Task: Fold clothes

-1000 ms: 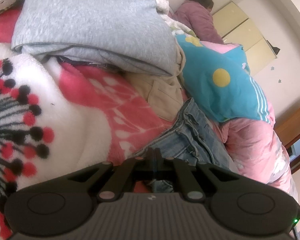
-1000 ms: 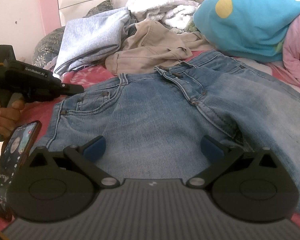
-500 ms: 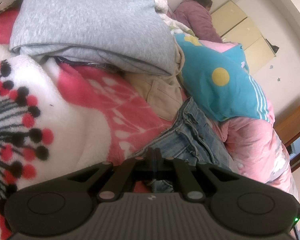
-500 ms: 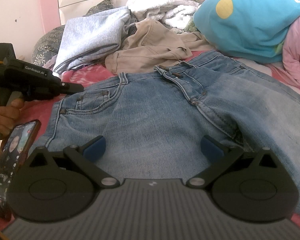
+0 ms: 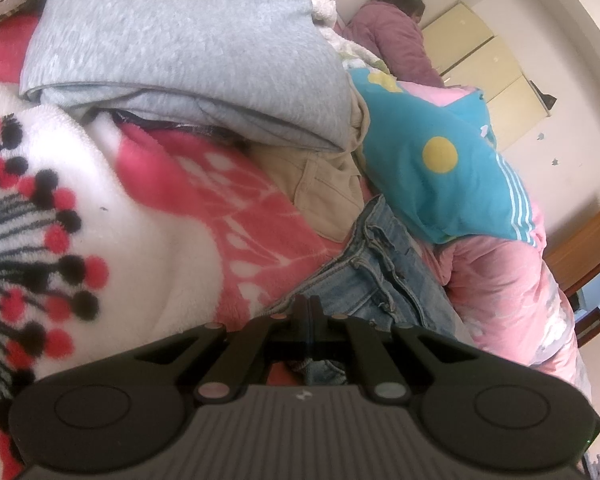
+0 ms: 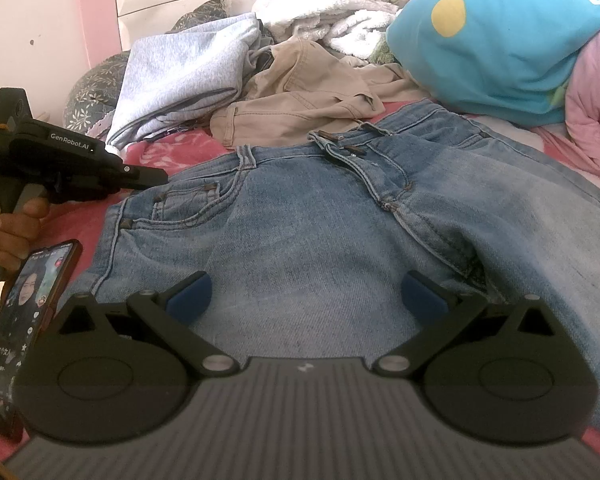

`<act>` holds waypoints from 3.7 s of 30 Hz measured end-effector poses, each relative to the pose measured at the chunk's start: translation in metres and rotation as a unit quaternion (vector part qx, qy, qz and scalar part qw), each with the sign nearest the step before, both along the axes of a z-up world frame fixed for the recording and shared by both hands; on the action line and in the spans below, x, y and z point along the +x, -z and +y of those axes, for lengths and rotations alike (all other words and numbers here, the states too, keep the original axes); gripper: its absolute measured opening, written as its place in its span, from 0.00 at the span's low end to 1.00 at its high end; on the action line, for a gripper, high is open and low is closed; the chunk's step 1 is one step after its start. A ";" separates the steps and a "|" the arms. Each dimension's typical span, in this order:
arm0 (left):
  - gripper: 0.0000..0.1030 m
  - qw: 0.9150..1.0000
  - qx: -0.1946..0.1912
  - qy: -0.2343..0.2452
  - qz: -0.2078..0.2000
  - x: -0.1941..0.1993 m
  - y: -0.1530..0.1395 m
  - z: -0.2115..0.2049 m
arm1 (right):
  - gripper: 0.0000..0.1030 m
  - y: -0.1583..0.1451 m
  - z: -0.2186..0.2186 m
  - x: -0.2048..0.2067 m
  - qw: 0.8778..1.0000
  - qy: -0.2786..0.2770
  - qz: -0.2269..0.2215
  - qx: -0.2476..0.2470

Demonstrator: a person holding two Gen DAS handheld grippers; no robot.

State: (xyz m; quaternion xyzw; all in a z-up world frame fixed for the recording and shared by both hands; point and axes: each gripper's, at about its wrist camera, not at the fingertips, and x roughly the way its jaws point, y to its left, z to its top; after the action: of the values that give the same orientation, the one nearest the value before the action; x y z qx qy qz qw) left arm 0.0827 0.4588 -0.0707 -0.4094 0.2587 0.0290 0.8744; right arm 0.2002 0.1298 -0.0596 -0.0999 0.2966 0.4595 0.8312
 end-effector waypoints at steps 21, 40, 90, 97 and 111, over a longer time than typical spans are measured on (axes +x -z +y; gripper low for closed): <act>0.03 1.000 0.000 -0.001 0.003 0.002 -0.001 0.000 | 0.99 0.000 0.001 -0.001 1.000 0.004 0.002 -0.001; 0.03 1.000 0.007 -0.006 0.016 0.003 -0.005 -0.002 | 0.66 -0.070 -0.015 0.143 0.983 0.183 0.003 -0.007; 0.04 0.999 0.040 -0.019 0.001 -0.005 -0.012 -0.009 | 0.26 -0.147 -0.199 0.018 0.942 0.326 0.035 0.063; 0.15 0.985 0.131 -0.088 -0.073 -0.051 -0.052 -0.038 | 0.31 -0.160 -0.305 -0.191 0.924 0.366 0.006 0.111; 0.15 0.982 0.163 0.045 -0.089 -0.175 -0.058 -0.247 | 0.28 -0.073 -0.227 -0.286 0.966 0.237 -0.049 0.089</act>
State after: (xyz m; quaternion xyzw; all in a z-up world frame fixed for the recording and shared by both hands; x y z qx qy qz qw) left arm -0.0925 0.2116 -0.0125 -0.2498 0.1903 -0.0052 0.9494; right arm -0.0854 -0.0974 0.0135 0.0252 0.2286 0.2679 0.9356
